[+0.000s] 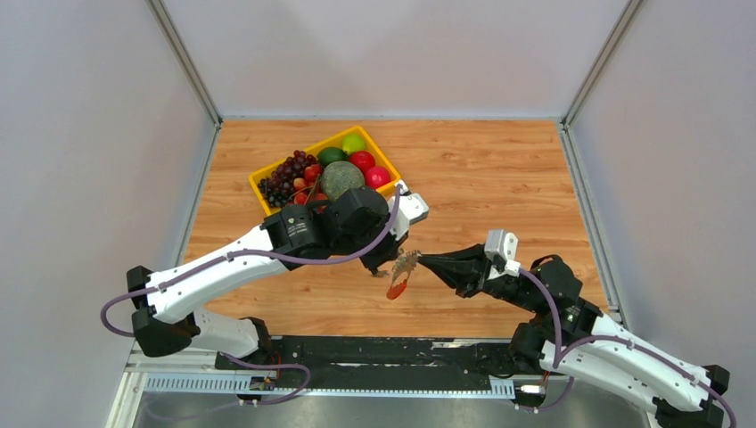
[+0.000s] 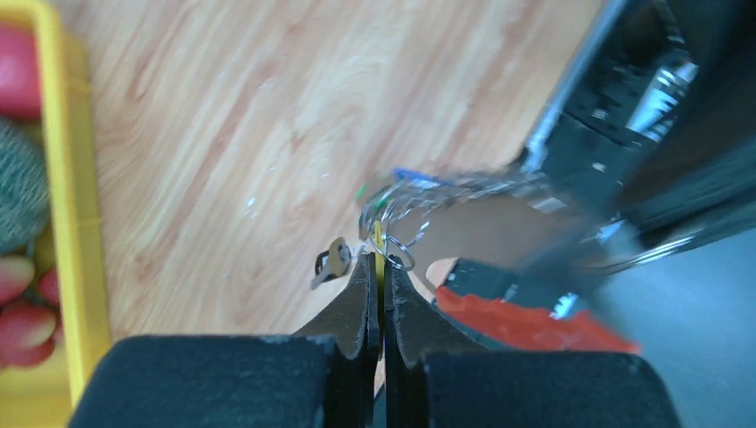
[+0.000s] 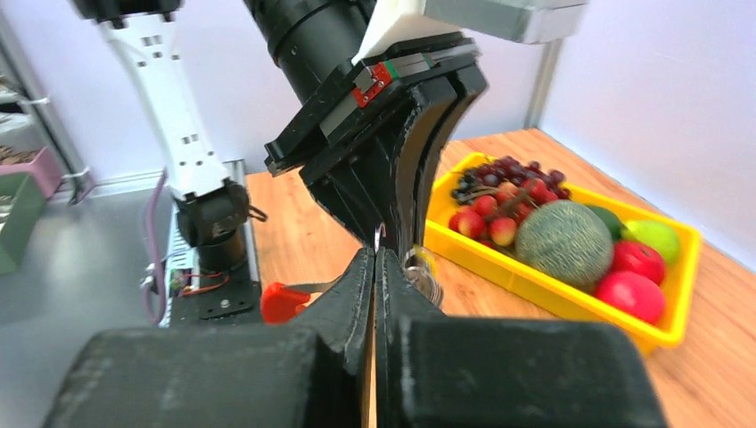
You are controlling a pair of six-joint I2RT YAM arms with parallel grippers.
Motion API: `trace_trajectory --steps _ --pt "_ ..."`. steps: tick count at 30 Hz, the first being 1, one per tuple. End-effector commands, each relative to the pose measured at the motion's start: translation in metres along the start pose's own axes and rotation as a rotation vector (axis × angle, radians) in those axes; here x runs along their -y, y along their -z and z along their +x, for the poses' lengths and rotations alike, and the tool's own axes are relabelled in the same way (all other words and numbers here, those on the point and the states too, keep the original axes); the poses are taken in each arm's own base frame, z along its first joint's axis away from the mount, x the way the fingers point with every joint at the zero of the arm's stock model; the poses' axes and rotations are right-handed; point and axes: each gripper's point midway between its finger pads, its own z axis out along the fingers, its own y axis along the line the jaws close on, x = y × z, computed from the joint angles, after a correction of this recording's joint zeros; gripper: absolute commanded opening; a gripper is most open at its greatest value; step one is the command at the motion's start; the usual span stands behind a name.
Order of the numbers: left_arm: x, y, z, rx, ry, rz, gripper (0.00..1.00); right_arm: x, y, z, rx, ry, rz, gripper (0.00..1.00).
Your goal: Remove the keys from the keyring
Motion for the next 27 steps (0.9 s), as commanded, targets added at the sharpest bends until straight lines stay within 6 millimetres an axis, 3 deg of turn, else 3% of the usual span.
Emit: trace_trajectory --steps 1,10,18,19,20,21,22,24,27 --pt "-0.051 0.002 0.006 0.052 0.135 -0.190 0.00 0.037 0.021 0.005 0.013 -0.072 0.255 0.00" --pt "-0.113 -0.027 0.010 0.170 0.250 -0.354 0.00 0.069 0.050 0.016 -0.014 -0.158 0.500 0.00" --pt "-0.153 -0.093 0.019 0.159 0.309 -0.408 0.03 0.084 0.063 0.033 -0.053 -0.237 0.635 0.00" --pt "-0.155 -0.097 0.020 0.154 0.308 -0.407 0.10 0.084 0.064 0.032 -0.050 -0.242 0.638 0.00" --pt "-0.160 -0.103 0.022 0.148 0.314 -0.417 0.36 0.085 0.065 0.032 -0.049 -0.243 0.641 0.00" --pt "-0.168 -0.102 0.023 0.152 0.335 -0.466 0.52 0.085 0.065 0.032 -0.050 -0.245 0.643 0.00" --pt "-0.171 -0.101 0.024 0.156 0.345 -0.482 0.78 0.085 0.065 0.032 -0.052 -0.246 0.646 0.00" --pt "-0.171 -0.092 0.018 0.205 0.341 -0.485 0.96 0.086 0.066 0.032 -0.060 -0.246 0.650 0.00" --pt "-0.156 -0.077 0.003 0.303 0.310 -0.406 1.00 0.088 0.066 0.034 -0.076 -0.245 0.670 0.00"
